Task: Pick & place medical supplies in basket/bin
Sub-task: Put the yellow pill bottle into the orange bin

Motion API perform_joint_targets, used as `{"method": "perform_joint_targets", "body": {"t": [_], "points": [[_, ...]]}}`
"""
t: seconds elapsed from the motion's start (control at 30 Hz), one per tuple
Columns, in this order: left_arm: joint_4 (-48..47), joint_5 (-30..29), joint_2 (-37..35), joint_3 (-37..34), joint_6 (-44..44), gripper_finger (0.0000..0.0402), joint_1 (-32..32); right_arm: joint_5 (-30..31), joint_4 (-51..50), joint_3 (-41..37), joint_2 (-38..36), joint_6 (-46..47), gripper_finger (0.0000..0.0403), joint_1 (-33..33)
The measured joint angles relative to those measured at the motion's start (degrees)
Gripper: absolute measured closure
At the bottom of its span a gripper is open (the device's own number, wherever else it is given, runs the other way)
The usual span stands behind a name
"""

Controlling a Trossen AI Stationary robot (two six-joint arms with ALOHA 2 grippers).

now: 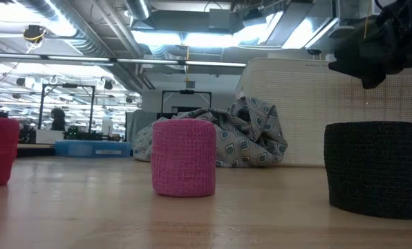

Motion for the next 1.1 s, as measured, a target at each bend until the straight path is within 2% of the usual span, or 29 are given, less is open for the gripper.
{"method": "perform_joint_targets", "body": {"t": [0.3, 0.43, 0.57, 1.1], "points": [[-0.14, 11.92, -11.87, -18.14, -9.37, 0.0334, -2.60, 0.10, -0.01, 0.00, 0.00, 0.00, 0.0194, 0.01], [-0.14, 17.37, -14.80, -23.31, -9.65, 0.0334, -2.22, 0.17, -0.01, 0.00, 0.00, -0.02, 0.0194, 0.02], [-0.06, 21.17, -15.38, -25.68, -6.39, 0.0334, -0.46, 0.17, -0.01, 0.00, 0.00, -0.04, 0.0194, 0.02], [-0.06, 23.58, -7.42, -25.88, 16.25, 0.0334, 13.87, 0.17, -0.03, 0.00, 0.00, -0.92, 0.0194, 0.00]]}}
